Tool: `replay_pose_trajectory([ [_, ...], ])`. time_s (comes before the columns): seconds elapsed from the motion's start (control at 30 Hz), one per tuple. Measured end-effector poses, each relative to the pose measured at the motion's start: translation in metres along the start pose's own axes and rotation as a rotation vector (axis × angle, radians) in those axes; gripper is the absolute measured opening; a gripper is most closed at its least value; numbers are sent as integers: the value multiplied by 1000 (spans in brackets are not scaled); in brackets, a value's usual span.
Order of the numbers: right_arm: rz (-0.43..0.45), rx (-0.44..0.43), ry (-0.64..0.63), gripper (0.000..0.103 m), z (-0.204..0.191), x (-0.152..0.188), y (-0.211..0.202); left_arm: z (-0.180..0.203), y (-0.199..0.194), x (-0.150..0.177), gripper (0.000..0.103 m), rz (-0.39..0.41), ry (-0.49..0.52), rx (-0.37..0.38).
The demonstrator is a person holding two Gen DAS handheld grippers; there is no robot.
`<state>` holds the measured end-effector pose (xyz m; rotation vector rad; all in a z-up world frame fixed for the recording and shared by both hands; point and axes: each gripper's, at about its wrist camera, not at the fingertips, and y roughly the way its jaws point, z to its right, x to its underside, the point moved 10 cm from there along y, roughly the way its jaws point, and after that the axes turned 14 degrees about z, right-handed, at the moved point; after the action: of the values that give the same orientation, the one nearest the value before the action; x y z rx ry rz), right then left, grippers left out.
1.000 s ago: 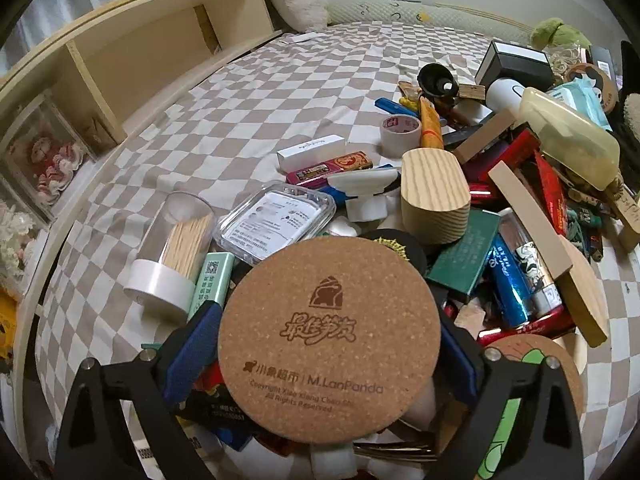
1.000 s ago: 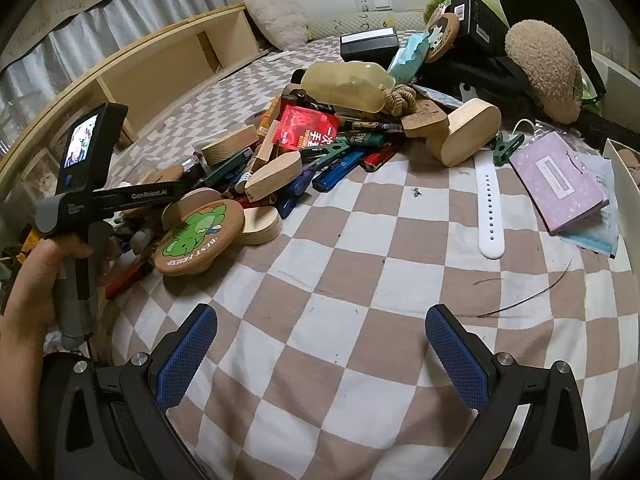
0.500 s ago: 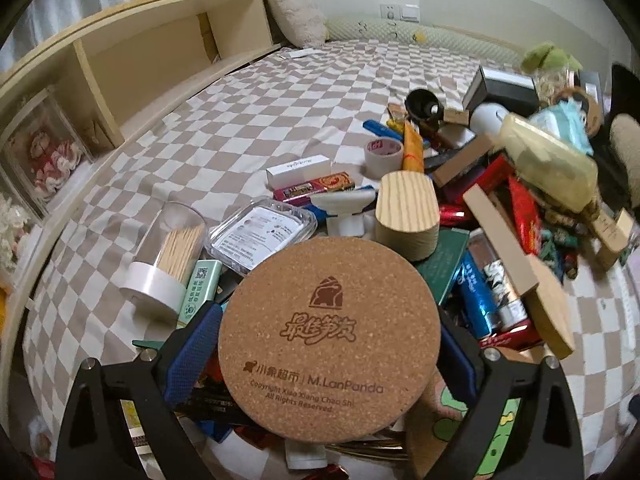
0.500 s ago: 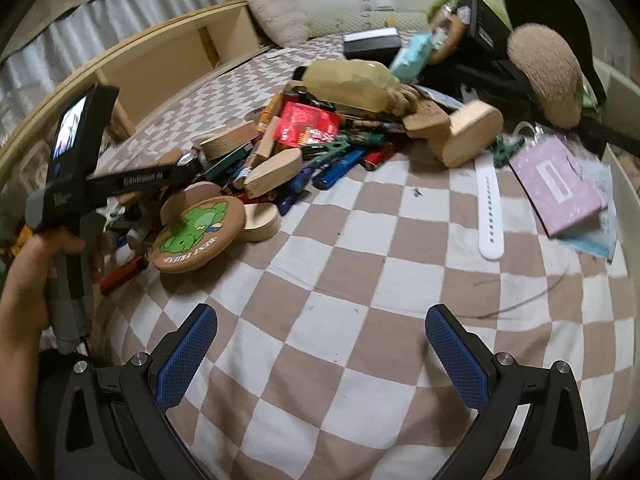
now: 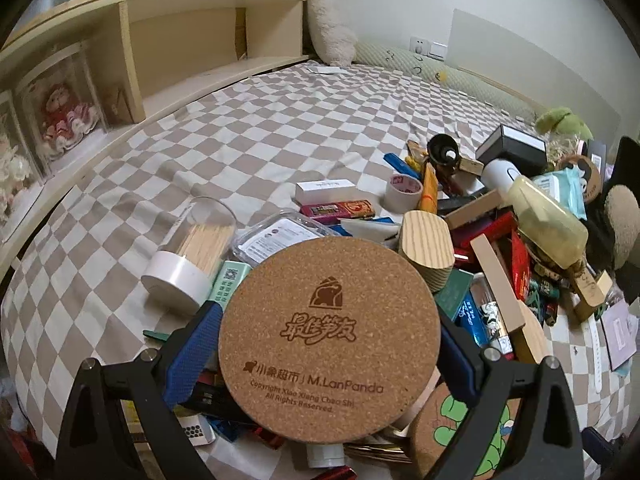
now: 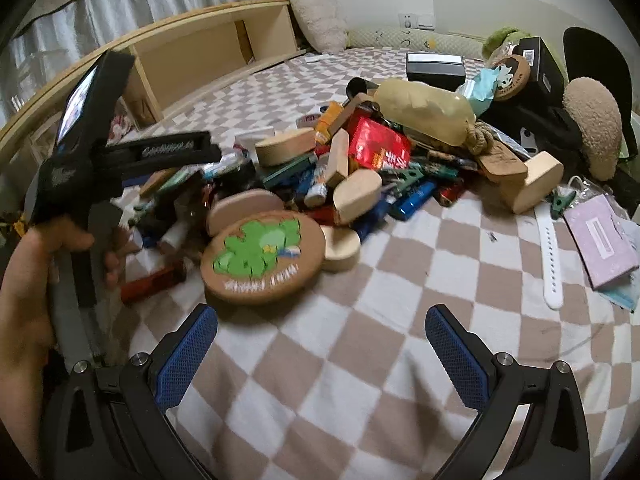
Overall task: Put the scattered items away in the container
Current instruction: 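Lift the cork coaster with the left tool while the right tool grasps the green elephant coaster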
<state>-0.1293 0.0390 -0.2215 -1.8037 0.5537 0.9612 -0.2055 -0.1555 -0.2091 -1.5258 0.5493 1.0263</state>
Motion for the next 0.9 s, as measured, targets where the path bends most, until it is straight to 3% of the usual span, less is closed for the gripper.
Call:
replay_pose_trajectory([
  [0.17,36,-49,-2,103,-8,-12,14,-6,0,0,98,1,-27,4],
  [0.4,68,-128,-153,103,-29,-14,26,-9,3,4,98,-15,-60,23],
  [0.6,65,-138,-247,103,-46,-14,38,-8,2,2,98,-8,-71,34],
  [0.9,19,-138,-284,103,-54,-8,58,-12,4,-1,98,-2,-101,42],
])
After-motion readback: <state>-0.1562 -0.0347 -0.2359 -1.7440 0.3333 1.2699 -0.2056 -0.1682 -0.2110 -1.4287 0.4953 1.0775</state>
